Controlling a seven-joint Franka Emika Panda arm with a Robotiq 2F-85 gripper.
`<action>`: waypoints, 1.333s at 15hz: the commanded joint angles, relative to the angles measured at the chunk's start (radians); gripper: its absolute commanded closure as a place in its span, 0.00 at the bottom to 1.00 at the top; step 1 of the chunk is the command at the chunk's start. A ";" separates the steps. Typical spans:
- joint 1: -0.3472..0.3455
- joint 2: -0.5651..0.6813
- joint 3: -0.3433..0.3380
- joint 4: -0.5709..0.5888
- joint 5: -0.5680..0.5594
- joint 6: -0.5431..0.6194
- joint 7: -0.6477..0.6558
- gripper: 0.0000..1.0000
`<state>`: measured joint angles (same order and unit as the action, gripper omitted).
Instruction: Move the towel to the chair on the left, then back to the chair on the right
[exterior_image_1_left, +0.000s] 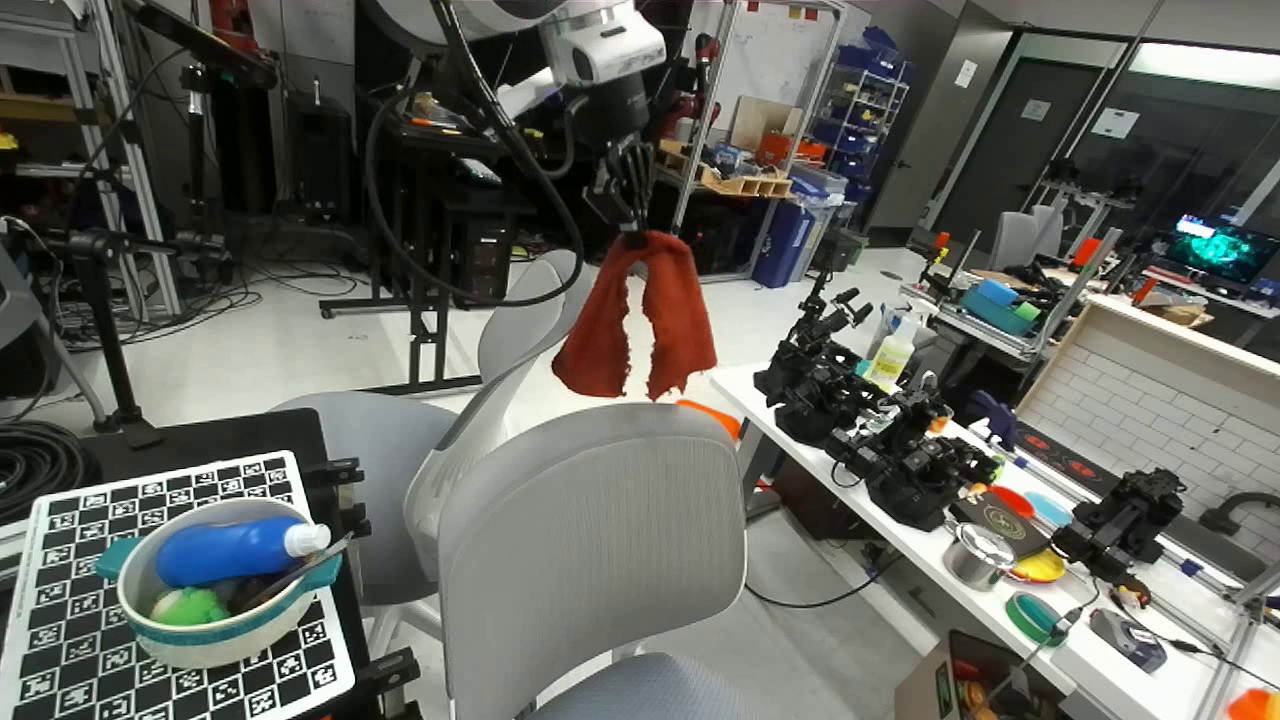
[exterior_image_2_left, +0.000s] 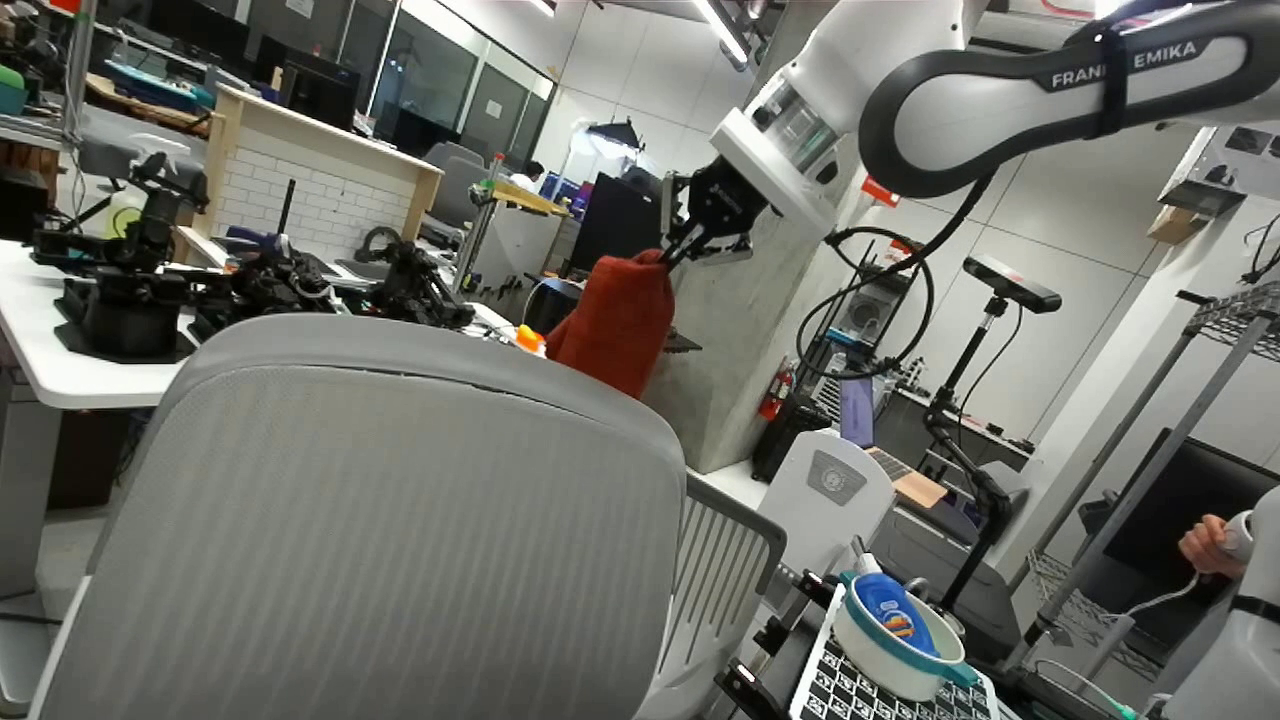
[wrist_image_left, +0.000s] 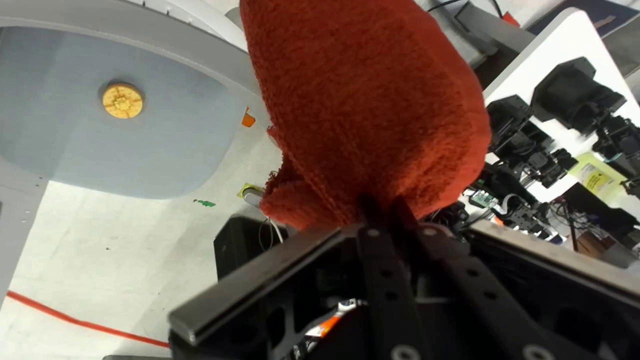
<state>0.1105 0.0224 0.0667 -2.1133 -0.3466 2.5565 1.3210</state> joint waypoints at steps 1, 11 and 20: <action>0.013 0.063 0.015 0.013 0.010 0.072 0.007 0.98; 0.033 -0.022 -0.010 -0.032 -0.083 0.037 0.043 0.98; -0.008 -0.066 0.014 -0.078 -0.195 0.002 0.082 0.98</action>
<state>0.1229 -0.0254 0.0676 -2.1717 -0.5011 2.5677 1.3718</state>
